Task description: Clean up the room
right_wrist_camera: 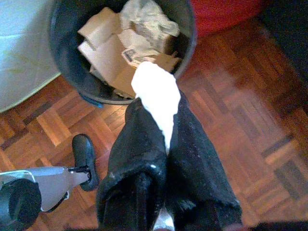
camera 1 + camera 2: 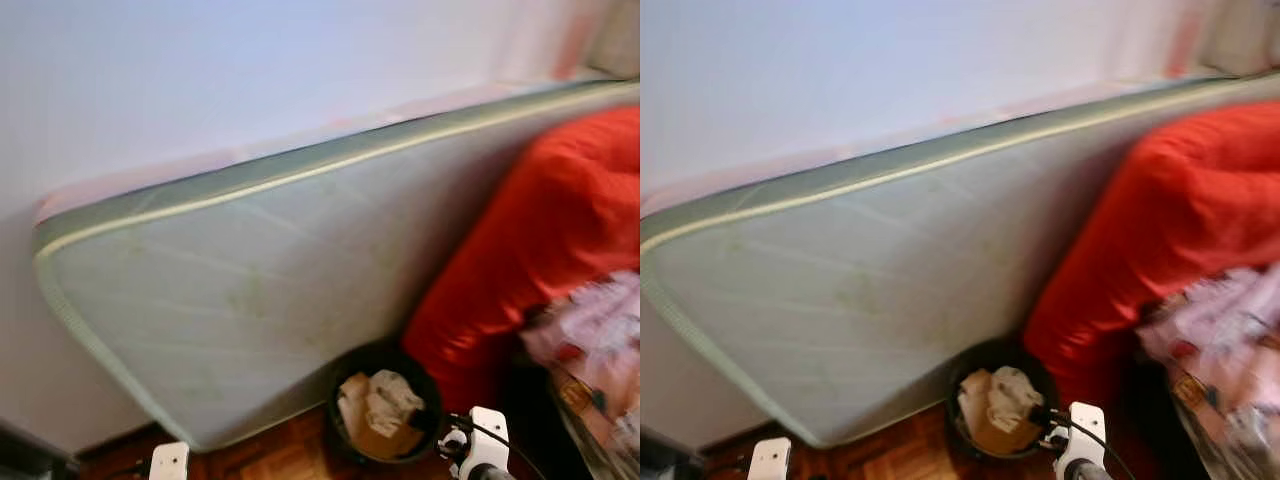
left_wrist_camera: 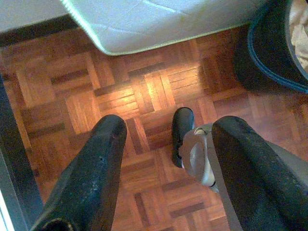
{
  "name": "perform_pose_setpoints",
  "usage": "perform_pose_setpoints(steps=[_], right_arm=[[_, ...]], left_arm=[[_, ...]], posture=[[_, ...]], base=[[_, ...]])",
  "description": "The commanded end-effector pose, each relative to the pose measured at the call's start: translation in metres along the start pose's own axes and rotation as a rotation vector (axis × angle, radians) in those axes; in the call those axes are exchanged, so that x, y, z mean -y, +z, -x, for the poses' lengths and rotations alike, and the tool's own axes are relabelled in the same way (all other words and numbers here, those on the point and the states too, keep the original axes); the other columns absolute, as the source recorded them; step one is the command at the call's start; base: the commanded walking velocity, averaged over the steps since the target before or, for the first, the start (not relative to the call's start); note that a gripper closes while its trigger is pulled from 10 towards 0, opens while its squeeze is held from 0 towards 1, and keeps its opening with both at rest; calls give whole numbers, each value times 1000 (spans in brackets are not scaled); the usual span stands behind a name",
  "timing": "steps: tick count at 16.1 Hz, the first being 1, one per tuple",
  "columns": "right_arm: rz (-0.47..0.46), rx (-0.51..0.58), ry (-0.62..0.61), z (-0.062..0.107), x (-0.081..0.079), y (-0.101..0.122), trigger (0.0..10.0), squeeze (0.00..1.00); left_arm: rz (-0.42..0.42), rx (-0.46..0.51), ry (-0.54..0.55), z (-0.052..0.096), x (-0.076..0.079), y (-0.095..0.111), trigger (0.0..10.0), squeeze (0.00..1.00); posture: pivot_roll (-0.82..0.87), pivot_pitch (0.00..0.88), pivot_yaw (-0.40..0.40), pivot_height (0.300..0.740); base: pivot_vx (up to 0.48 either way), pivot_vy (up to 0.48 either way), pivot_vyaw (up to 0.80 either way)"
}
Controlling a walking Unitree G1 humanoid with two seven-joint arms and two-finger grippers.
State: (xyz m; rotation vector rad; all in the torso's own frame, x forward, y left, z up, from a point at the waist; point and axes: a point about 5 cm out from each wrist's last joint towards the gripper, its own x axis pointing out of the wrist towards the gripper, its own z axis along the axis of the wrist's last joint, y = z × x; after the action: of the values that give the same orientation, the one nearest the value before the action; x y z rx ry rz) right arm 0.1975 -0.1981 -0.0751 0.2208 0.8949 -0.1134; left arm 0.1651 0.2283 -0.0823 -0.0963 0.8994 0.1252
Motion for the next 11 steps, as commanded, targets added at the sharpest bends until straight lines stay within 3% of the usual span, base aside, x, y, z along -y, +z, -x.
perform_pose_setpoints(steps=[1, 9, 11], right_arm=[[-14, 17, -4, -1, -2, 3, 10000, 0], [34, 17, 24, -1, -3, 5, 10000, 0], [42, 14, 26, -1, -2, 5, 10000, 0]], left_arm=[[-3, -14, 2, 0, 0, -3, 10000, 0], [-15, -19, 5, 0, -3, 0, 10000, 0], [-20, -25, 2, 0, -2, 0, 10000, 0]], posture=[[143, 17, 14, 740], [134, 42, 12, 740], [130, 46, 10, 740]], base=[[0, 0, 0], [0, 0, 0], [0, 0, 800]])
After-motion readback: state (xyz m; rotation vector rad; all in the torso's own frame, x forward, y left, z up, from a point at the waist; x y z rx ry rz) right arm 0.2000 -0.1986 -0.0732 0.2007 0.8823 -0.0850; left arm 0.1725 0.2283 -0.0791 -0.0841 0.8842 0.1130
